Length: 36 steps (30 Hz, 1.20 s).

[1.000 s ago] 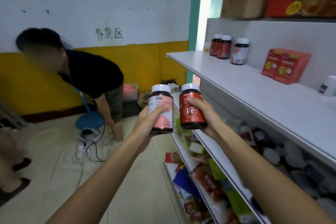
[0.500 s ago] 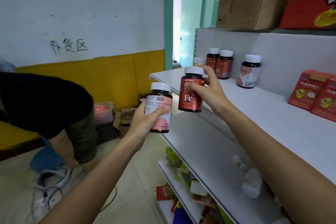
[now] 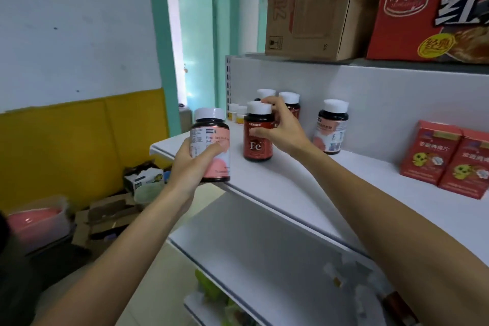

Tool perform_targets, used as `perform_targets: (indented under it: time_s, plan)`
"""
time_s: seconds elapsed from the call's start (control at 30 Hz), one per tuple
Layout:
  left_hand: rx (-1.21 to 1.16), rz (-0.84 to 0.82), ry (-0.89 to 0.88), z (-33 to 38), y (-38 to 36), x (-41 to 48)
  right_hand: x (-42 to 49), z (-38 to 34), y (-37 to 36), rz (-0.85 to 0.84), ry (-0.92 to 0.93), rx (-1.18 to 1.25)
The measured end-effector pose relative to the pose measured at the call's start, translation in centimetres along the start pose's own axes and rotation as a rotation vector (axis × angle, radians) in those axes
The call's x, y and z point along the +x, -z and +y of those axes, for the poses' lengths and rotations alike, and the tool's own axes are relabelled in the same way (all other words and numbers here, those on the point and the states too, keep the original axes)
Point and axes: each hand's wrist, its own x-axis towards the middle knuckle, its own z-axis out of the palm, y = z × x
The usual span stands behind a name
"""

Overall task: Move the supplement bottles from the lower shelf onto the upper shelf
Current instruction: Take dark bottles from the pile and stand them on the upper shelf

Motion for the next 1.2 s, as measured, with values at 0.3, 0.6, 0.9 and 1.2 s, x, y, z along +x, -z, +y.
perform_targets:
  time_s: [0.3, 0.6, 0.9, 1.2]
  plan:
    - [0.017, -0.301, 0.020, -0.7, 2.2, 6.5, 3.1, 1.8, -2.0, 0.189, -0.066, -0.307]
    - [0.092, -0.459, -0.021, -1.3, 2.8, 9.0, 3.8, 2.8, -3.6, 0.371, -0.123, -0.550]
    - [0.065, -0.619, -0.126, -0.9, 1.8, 9.1, -0.4, -2.3, -2.4, 0.024, -0.094, 0.167]
    - [0.337, -0.627, -0.447, -1.1, -1.9, 7.7, -3.5, -4.2, -0.2, -0.038, -0.082, 0.042]
